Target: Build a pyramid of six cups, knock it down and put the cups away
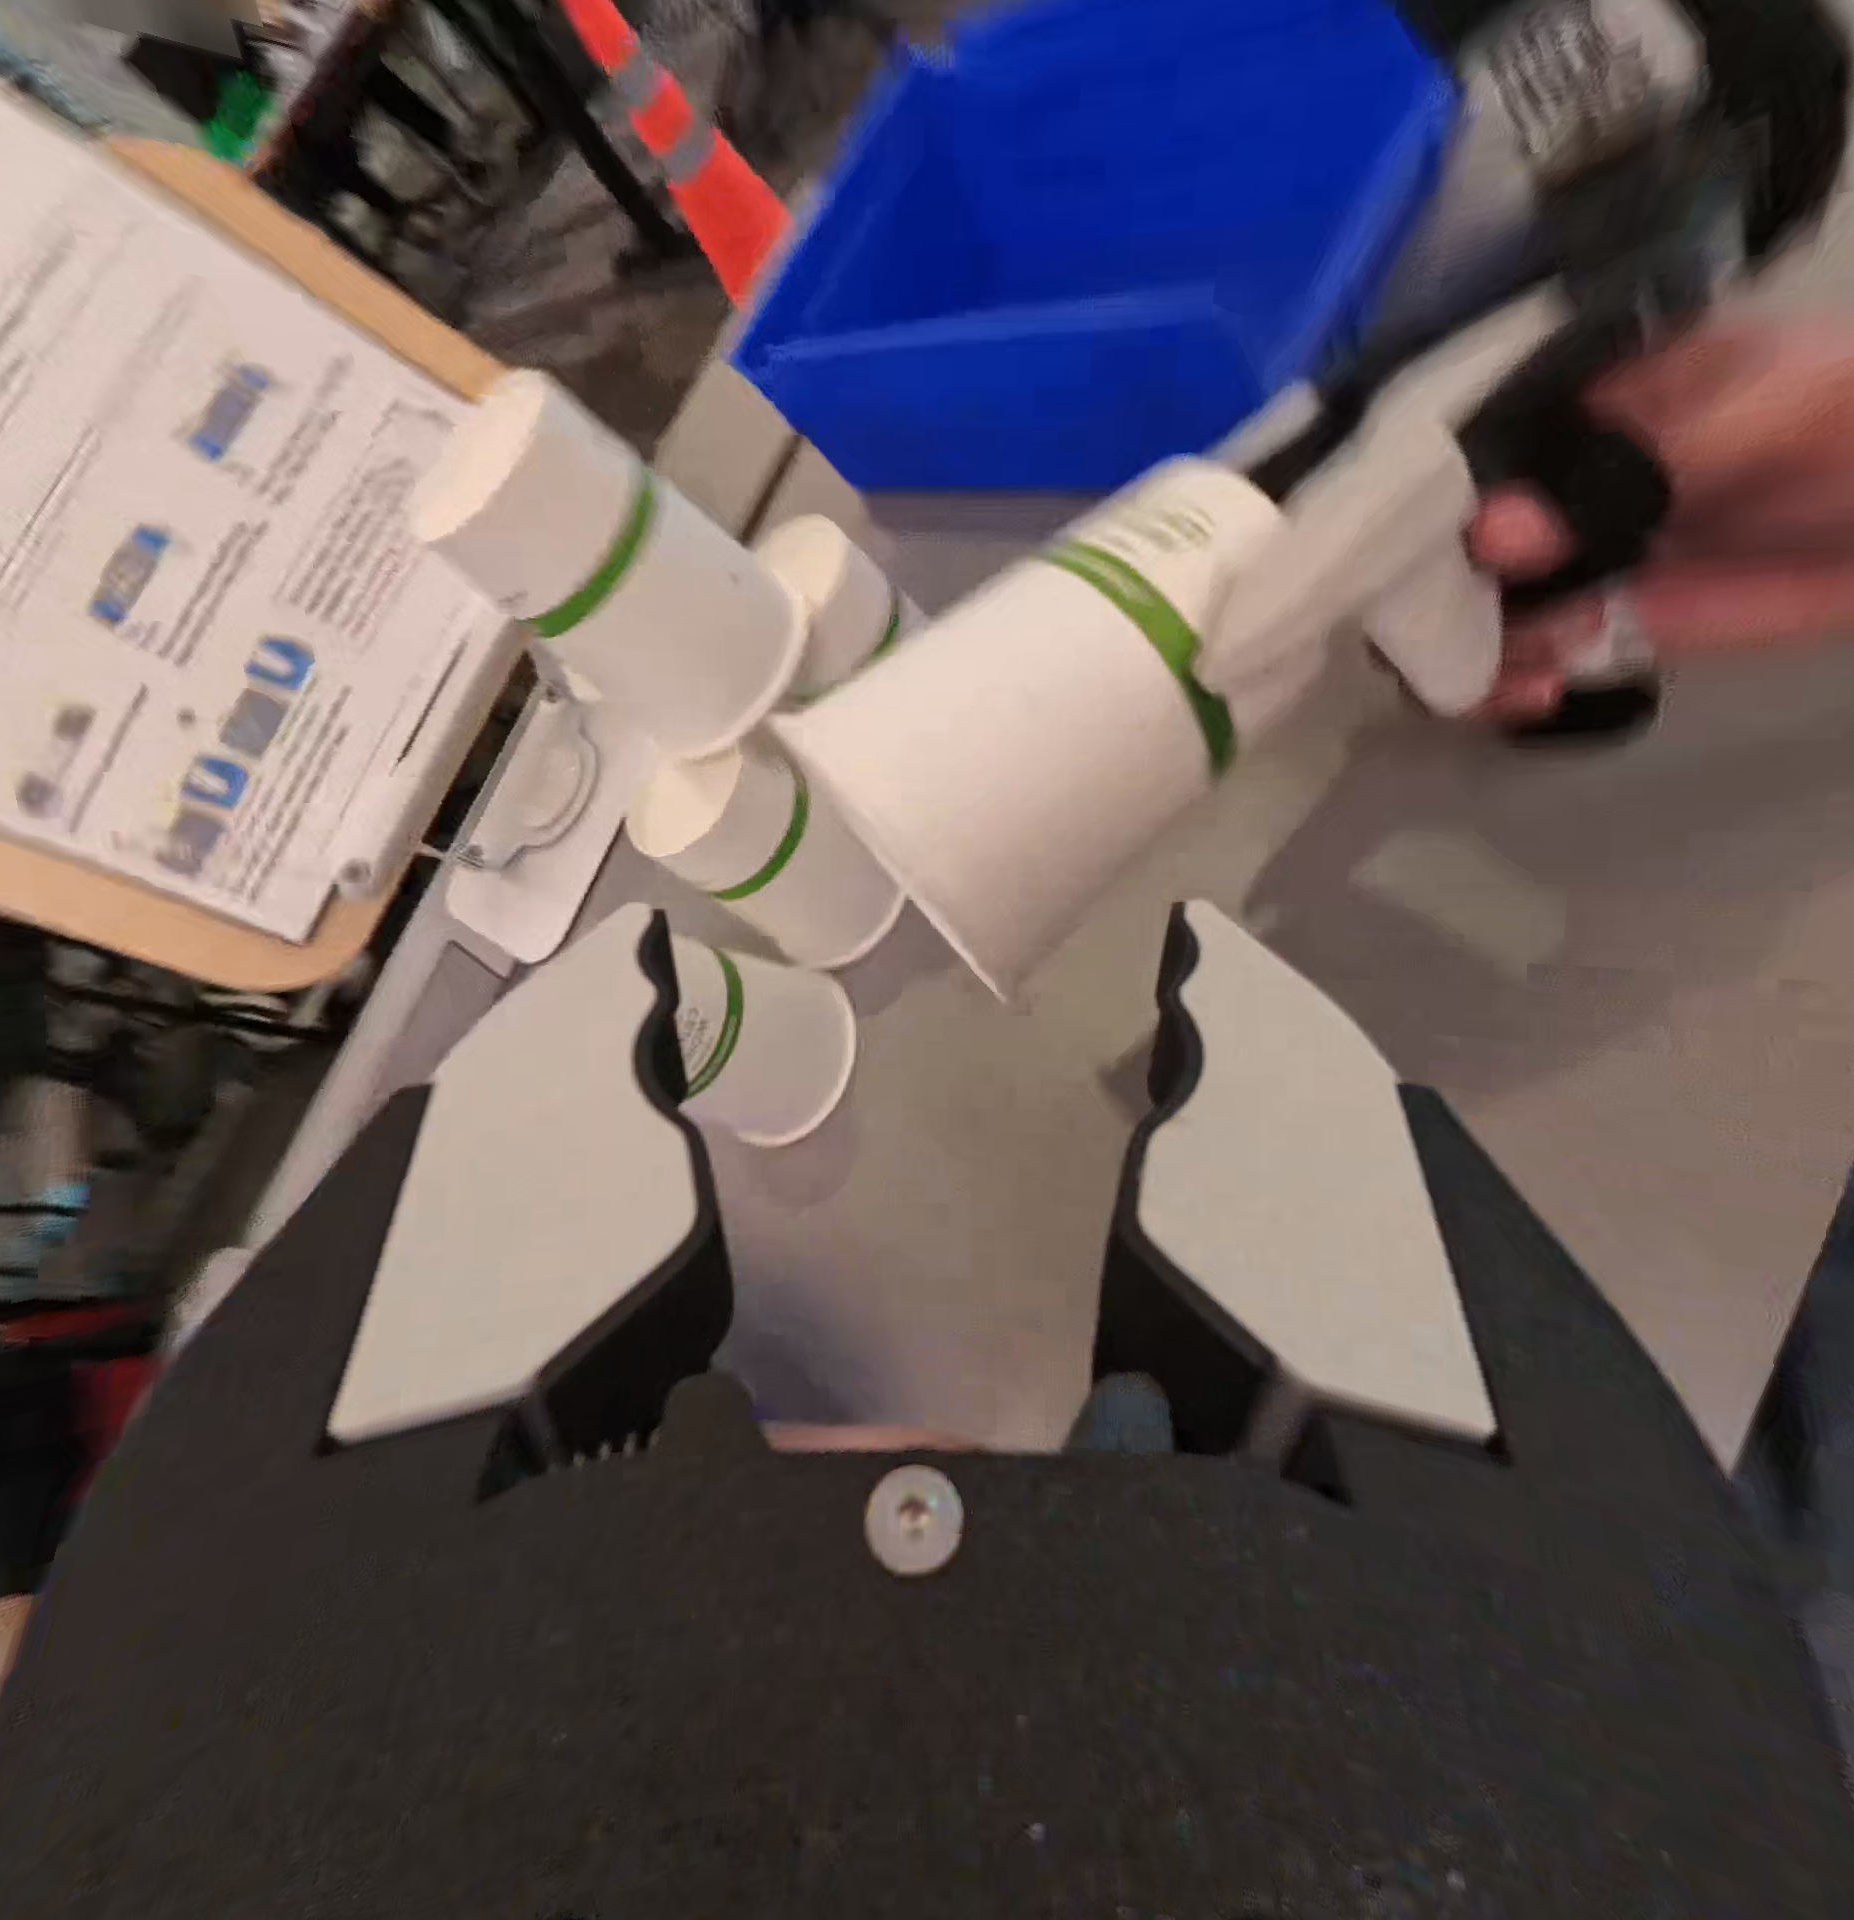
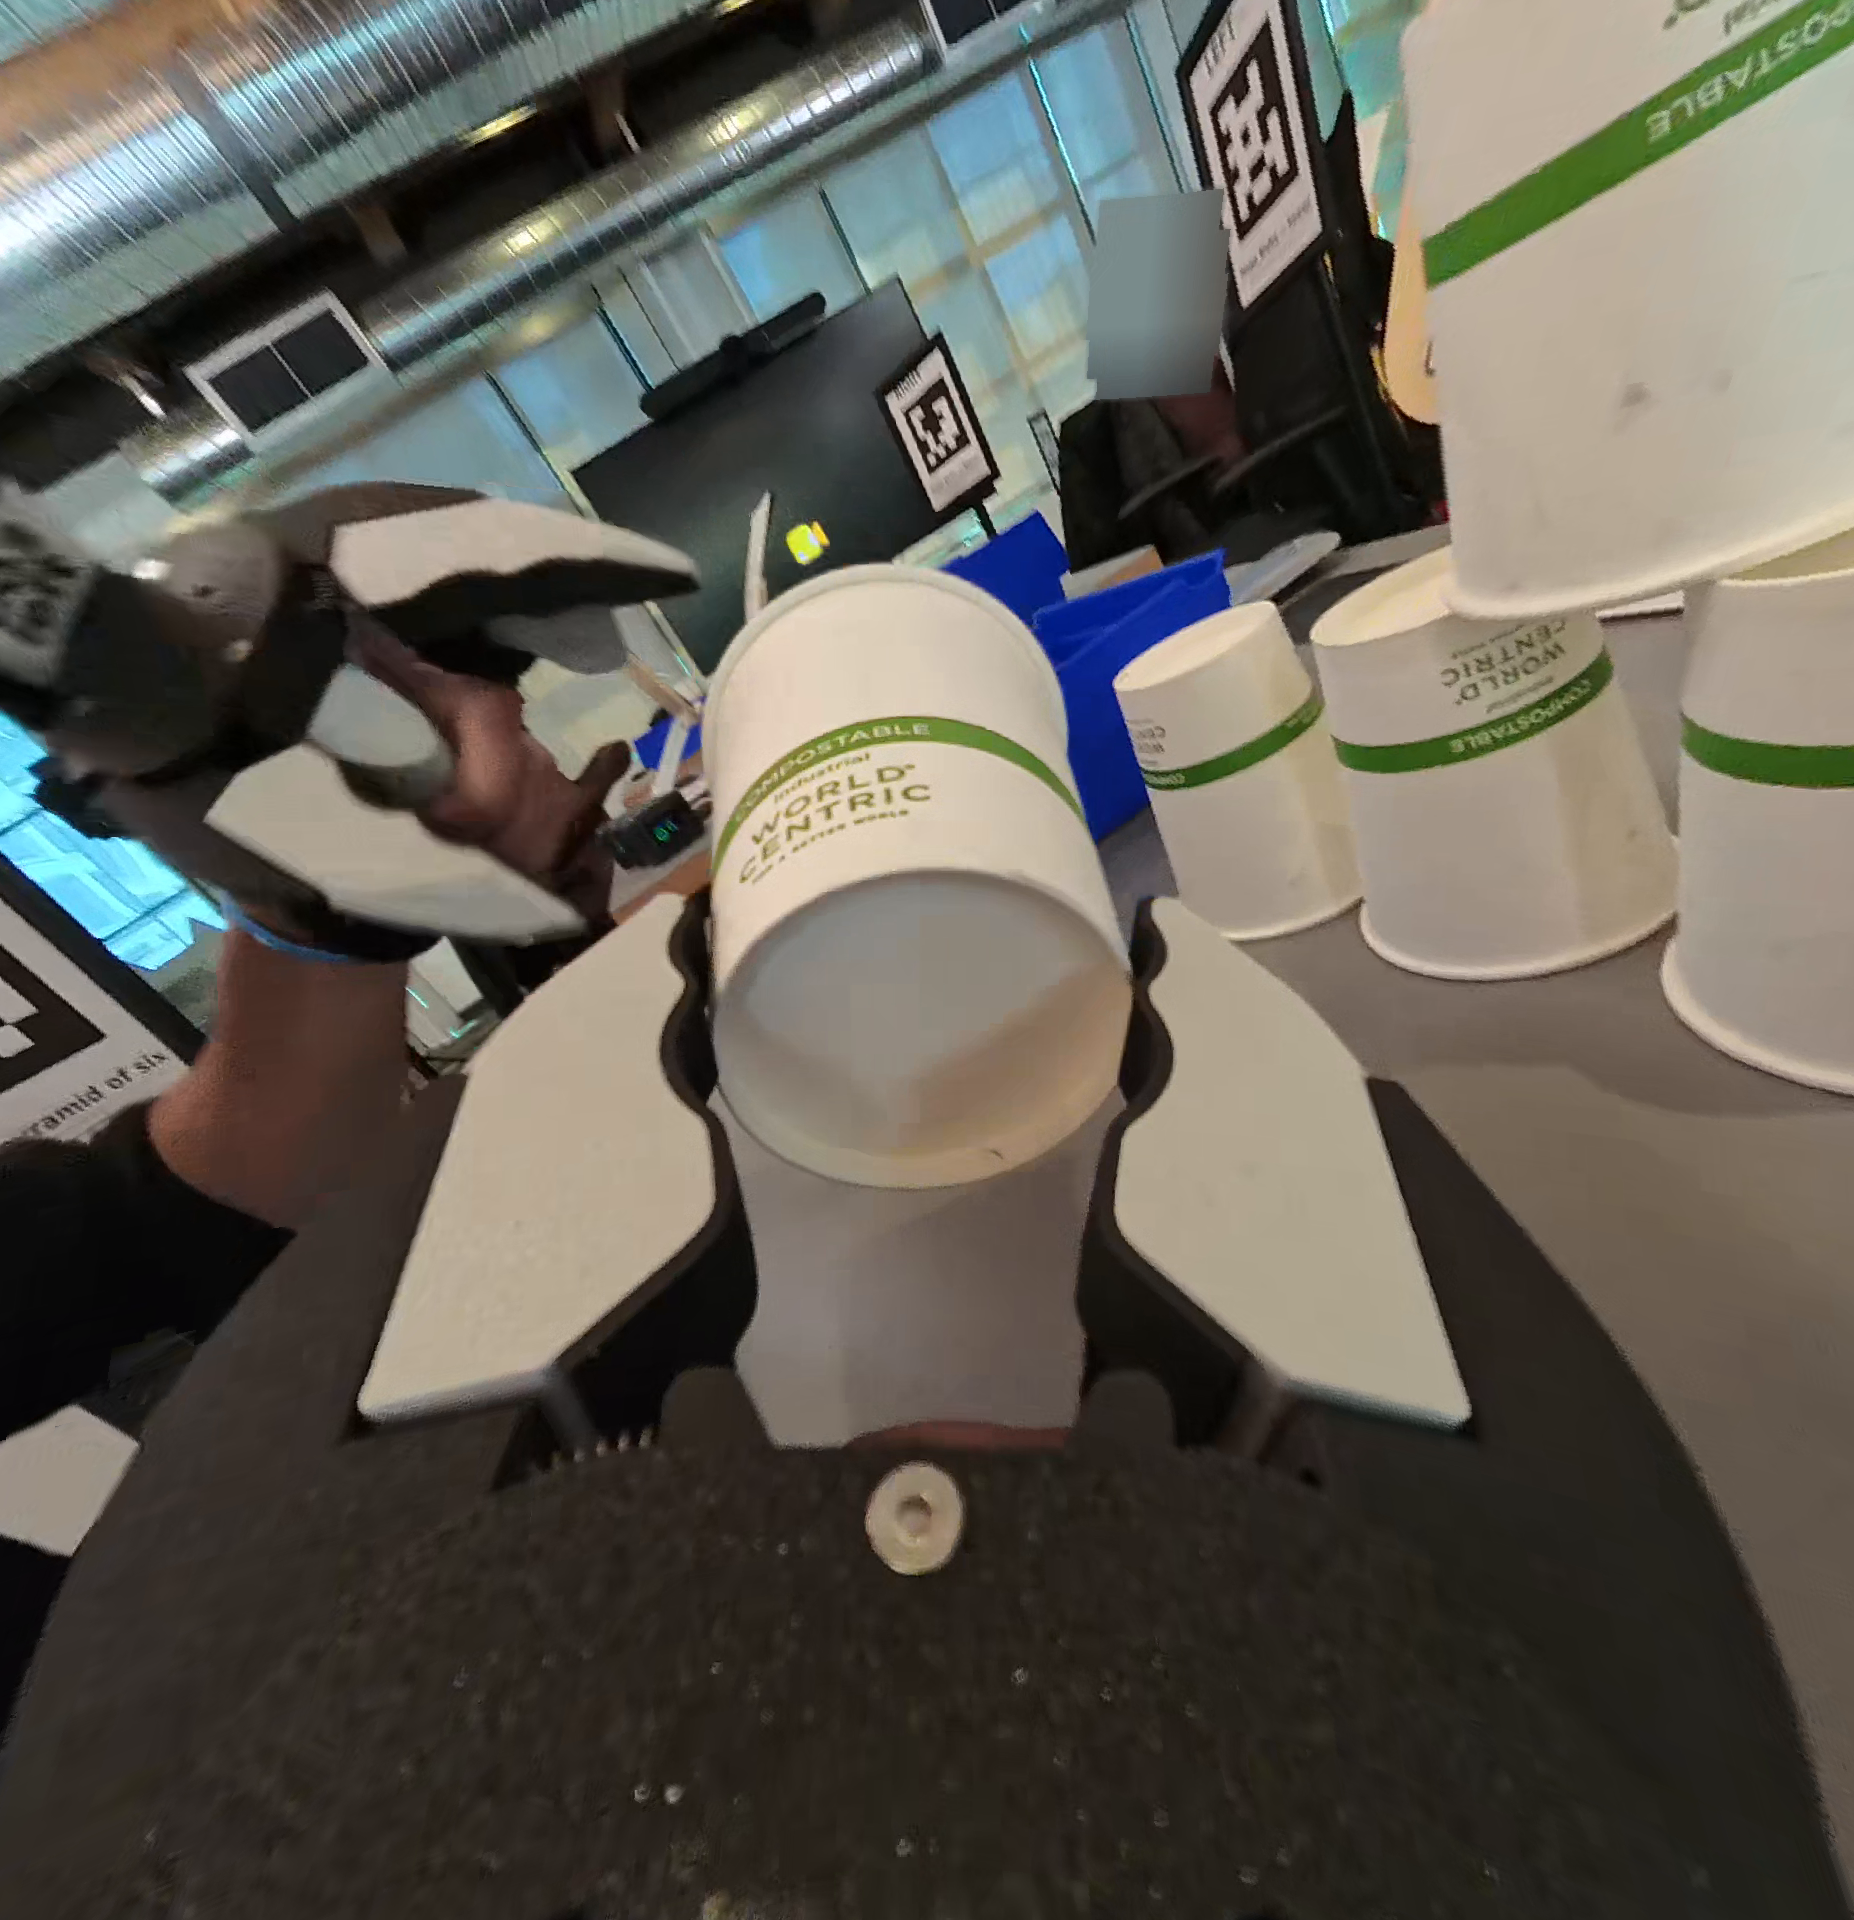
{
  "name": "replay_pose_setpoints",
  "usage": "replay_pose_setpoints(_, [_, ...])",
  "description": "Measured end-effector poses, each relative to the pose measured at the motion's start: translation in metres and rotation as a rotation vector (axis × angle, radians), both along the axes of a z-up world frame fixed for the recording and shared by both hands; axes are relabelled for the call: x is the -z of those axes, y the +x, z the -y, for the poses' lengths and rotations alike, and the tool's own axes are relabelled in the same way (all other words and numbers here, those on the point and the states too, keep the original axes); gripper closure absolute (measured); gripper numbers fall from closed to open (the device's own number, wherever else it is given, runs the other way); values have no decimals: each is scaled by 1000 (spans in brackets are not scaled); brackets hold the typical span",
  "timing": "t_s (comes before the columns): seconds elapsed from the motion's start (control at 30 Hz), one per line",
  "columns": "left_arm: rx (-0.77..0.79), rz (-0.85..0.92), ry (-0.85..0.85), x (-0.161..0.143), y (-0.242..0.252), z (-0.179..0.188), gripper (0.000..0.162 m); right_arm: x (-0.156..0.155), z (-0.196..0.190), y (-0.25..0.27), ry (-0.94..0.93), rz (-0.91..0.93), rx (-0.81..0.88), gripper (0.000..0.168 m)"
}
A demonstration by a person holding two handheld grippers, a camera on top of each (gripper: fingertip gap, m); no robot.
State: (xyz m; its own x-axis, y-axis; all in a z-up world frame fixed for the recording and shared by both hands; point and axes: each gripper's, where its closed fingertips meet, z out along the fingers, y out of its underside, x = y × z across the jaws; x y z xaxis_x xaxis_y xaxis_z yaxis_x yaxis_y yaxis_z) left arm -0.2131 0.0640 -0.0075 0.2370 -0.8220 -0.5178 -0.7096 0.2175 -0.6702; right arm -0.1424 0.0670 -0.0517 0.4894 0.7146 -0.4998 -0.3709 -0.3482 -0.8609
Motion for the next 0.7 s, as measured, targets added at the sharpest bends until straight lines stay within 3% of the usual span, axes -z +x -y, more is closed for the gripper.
replay_pose_setpoints(0.07, [44,-235,108,16,4,5,74,4,-2,-2,-23,24,6,92])
replay_pose_setpoints(0.2, [144,-539,323,37,27,2,71,14,-2,-9,-51,76,1,92])
replay_pose_setpoints(0.43, [189,-840,415,75,47,-18,71,16,5,-15,-39,112,-25,92])
replay_pose_setpoints(0.57, [172,-812,397,82,52,-21,77,20,4,-7,-32,138,16,92])
replay_pose_setpoints(0.7, [65,-603,291,68,41,-41,78,13,5,21,30,148,128,78])
